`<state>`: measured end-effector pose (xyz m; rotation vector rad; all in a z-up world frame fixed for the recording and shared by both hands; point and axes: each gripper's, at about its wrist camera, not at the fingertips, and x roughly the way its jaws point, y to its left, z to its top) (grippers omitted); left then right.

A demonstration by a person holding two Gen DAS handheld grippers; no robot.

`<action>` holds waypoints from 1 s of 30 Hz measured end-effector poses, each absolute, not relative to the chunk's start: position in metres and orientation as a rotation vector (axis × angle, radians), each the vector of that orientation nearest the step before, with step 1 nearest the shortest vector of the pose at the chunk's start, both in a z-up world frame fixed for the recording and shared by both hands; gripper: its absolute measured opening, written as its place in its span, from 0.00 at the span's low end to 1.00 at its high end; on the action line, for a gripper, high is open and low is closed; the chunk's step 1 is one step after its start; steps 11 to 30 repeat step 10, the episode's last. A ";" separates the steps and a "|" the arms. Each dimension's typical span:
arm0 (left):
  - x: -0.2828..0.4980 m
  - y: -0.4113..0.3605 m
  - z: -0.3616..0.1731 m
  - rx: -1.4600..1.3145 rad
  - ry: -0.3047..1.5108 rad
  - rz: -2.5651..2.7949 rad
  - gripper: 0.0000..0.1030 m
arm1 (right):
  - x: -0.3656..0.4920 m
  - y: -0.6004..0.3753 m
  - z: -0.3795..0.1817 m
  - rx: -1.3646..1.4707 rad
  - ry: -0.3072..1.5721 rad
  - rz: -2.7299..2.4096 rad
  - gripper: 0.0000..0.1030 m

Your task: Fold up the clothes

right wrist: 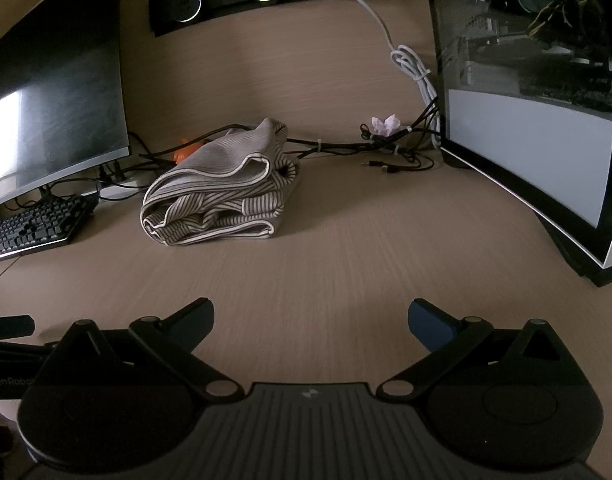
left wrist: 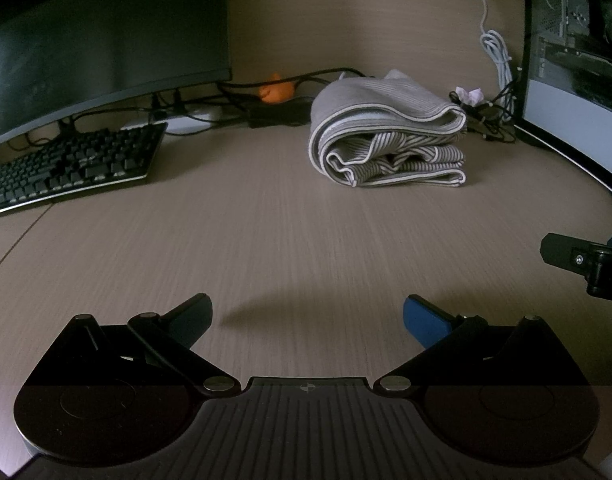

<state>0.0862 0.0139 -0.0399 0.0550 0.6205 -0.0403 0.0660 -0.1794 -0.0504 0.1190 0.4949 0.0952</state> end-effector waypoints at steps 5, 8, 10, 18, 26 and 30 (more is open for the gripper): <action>0.086 0.015 -0.040 0.056 0.614 -0.044 1.00 | 0.066 -0.179 -0.050 0.115 0.496 0.094 1.00; 0.085 0.014 -0.039 0.060 0.609 -0.050 1.00 | 0.067 -0.179 -0.050 0.114 0.498 0.091 1.00; 0.085 0.013 -0.039 0.067 0.609 -0.055 1.00 | 0.068 -0.179 -0.050 0.112 0.504 0.085 1.00; 0.085 0.013 -0.039 0.067 0.609 -0.055 1.00 | 0.068 -0.179 -0.050 0.112 0.504 0.085 1.00; 0.085 0.013 -0.039 0.067 0.609 -0.055 1.00 | 0.068 -0.179 -0.050 0.112 0.504 0.085 1.00; 0.085 0.013 -0.039 0.067 0.609 -0.055 1.00 | 0.068 -0.179 -0.050 0.112 0.504 0.085 1.00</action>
